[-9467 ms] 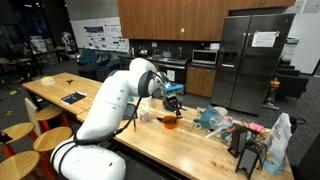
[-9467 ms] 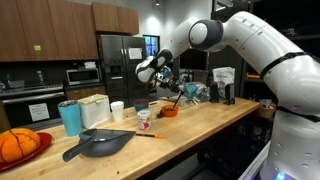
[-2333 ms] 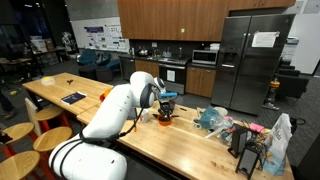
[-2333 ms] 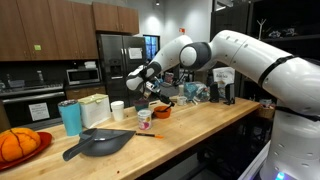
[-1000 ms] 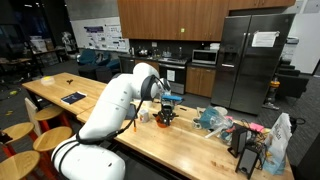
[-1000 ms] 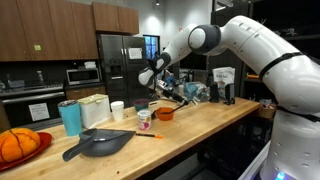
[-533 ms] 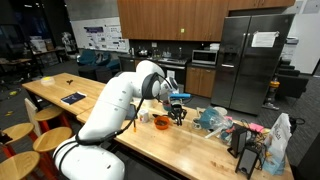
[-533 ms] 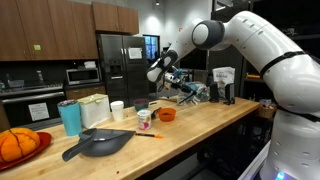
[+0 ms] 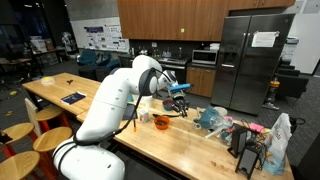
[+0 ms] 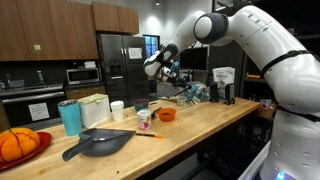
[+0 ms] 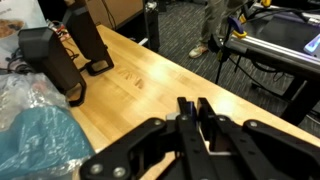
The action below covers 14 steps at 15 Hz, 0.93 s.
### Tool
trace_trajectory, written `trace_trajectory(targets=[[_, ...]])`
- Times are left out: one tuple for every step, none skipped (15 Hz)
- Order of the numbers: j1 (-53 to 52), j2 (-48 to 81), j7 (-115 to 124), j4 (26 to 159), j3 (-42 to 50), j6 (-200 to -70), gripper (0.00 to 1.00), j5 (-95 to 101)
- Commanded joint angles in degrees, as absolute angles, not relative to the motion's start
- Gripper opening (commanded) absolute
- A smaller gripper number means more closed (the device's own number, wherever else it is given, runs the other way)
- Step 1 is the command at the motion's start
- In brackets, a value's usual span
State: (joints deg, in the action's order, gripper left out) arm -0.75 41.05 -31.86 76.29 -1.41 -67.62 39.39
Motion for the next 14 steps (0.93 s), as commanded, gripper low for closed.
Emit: trace_trajectory(targets=[[-0.3,38.6,-27.6,77.6,-3.4,-73.8,0.04,36.9],[-0.2,38.4,-26.3,77.8,-3.8,-75.8,0.04,35.7],[-0.4,38.2,-24.9,78.2,-3.8,-77.9,0.04,35.0],[-0.6,38.5,-24.0,78.1,-3.8,-79.6,0.04,34.2],[-0.9,38.8,-23.4,77.8,-3.8,-81.1,0.04,33.6],[-1.0,38.9,-23.0,77.8,-3.7,-82.5,0.04,32.7],[-1.3,39.0,-22.7,77.7,-3.6,-83.7,0.04,32.1],[-1.5,39.2,-22.6,77.3,-3.4,-84.7,0.04,31.5],[-1.7,39.3,-22.4,77.1,-3.3,-85.6,0.04,31.2],[-1.9,39.5,-22.2,76.6,-3.1,-86.3,0.04,30.8],[-2.1,39.6,-22.1,76.3,-3.1,-87.1,0.04,30.5],[-2.3,39.7,-22.2,75.8,-3.0,-87.6,0.04,30.2],[-2.5,40.0,-22.4,75.2,-3.0,-88.1,0.04,29.9],[-2.7,40.3,-22.6,74.5,-3.0,-88.3,0.04,29.7]])
